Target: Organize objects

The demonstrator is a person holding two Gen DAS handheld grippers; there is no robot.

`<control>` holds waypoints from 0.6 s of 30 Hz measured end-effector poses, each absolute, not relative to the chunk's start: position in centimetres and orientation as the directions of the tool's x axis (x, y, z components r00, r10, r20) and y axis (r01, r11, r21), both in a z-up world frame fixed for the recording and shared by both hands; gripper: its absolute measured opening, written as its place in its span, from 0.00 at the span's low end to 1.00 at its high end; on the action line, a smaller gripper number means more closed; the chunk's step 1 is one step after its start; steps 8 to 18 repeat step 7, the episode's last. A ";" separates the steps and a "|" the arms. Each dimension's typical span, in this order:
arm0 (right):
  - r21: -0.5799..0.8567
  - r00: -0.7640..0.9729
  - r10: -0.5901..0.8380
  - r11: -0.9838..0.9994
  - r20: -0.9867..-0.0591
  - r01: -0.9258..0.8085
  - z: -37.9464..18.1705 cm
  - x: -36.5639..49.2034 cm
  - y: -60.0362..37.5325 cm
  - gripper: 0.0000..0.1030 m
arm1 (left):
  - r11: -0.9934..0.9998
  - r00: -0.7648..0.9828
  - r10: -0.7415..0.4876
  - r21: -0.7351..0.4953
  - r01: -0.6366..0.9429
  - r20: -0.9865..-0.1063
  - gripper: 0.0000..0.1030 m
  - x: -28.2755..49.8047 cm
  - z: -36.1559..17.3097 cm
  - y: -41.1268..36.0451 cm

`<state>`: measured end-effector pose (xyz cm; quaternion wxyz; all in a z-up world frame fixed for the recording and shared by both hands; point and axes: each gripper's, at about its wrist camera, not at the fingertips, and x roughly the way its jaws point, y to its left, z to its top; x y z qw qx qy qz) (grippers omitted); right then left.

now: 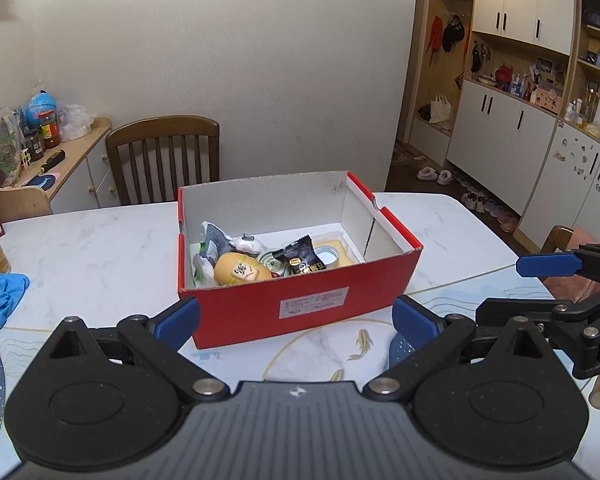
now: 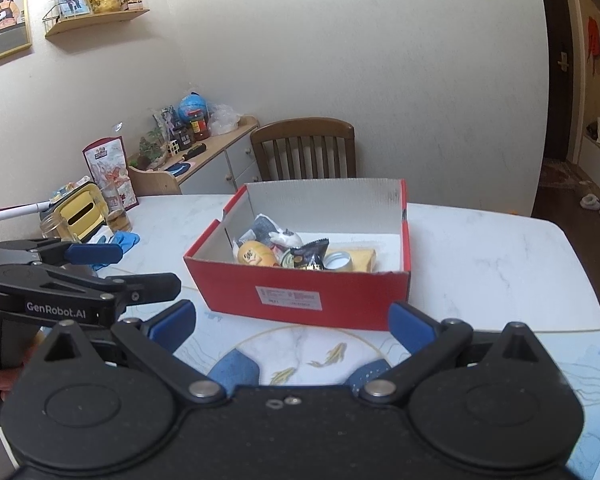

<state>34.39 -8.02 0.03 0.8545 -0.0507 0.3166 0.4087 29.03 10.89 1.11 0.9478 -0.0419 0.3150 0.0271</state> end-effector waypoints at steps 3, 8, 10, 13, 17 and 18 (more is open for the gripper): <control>0.174 0.467 0.661 0.667 -0.588 -0.725 -0.2 34.4 -8.3 1.00 | 0.996 0.795 0.020 -0.061 -0.071 -0.606 1.00 29.0 0.9 10.7; 0.188 0.464 0.657 0.674 -0.595 -0.714 -0.6 34.5 -8.6 1.00 | 0.995 0.797 0.017 -0.065 -0.070 -0.603 1.00 28.9 0.7 10.7; 0.188 0.464 0.657 0.674 -0.595 -0.714 -0.6 34.5 -8.6 1.00 | 0.995 0.797 0.017 -0.065 -0.070 -0.603 1.00 28.9 0.7 10.7; 0.188 0.464 0.657 0.674 -0.595 -0.714 -0.6 34.5 -8.6 1.00 | 0.995 0.797 0.017 -0.065 -0.070 -0.603 1.00 28.9 0.7 10.7; 0.188 0.464 0.657 0.674 -0.595 -0.714 -0.6 34.5 -8.6 1.00 | 0.995 0.797 0.017 -0.065 -0.070 -0.603 1.00 28.9 0.7 10.7; 0.188 0.464 0.657 0.674 -0.595 -0.714 -0.6 34.5 -8.6 1.00 | 0.995 0.797 0.017 -0.065 -0.070 -0.603 1.00 28.9 0.7 10.7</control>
